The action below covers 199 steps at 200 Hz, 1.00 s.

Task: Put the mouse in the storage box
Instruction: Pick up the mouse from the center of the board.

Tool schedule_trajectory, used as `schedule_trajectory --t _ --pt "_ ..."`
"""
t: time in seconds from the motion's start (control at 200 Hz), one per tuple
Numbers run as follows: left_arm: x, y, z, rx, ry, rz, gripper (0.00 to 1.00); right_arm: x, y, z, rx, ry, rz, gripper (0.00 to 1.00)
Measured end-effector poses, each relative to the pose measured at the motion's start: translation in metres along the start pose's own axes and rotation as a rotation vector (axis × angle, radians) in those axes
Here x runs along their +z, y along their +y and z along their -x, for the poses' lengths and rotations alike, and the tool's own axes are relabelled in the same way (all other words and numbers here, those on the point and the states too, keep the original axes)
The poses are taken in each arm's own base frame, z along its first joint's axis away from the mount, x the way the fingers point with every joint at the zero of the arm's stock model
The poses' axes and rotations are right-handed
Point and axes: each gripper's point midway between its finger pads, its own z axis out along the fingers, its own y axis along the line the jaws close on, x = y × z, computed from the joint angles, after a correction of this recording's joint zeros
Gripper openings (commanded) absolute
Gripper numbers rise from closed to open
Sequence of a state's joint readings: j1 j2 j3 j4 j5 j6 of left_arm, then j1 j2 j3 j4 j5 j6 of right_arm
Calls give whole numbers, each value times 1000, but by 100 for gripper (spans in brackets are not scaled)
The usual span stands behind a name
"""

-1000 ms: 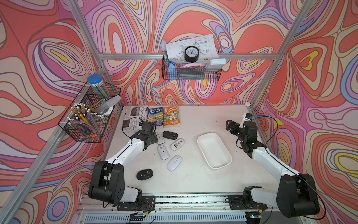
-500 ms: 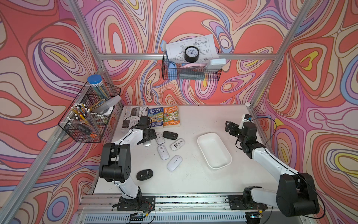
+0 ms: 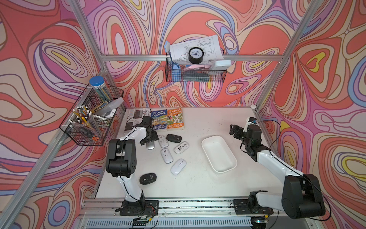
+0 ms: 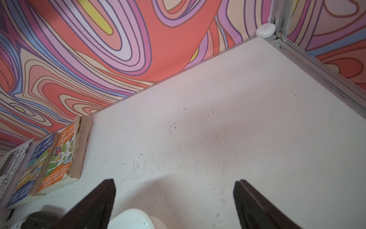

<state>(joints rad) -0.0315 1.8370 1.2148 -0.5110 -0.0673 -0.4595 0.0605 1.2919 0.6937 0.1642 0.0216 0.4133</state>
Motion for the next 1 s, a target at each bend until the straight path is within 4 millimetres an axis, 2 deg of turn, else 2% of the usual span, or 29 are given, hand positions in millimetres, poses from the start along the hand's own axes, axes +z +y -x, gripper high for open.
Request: schedule_trajectory --t 0.22,0.481,0.666,0.751,0.881,0.997 --pt "17 2 -16 5 76 10 63 2 0 -3 0 9 2 95" --pt "17 -1 -14 0 87 -2 54 3 0 -5 5 17 5 95" --pt "17 -1 -14 -4 88 -5 41 3 0 -5 11 18 7 95" --pt "16 -4 -15 -12 91 -20 39 3 1 -5 12 19 8 95" --pt "0 -11 -18 -35 86 -86 35 3 1 -5 17 21 12 95" --pt "-33 -26 -16 -55 38 -199 35 3 3 -6 21 26 23 94"
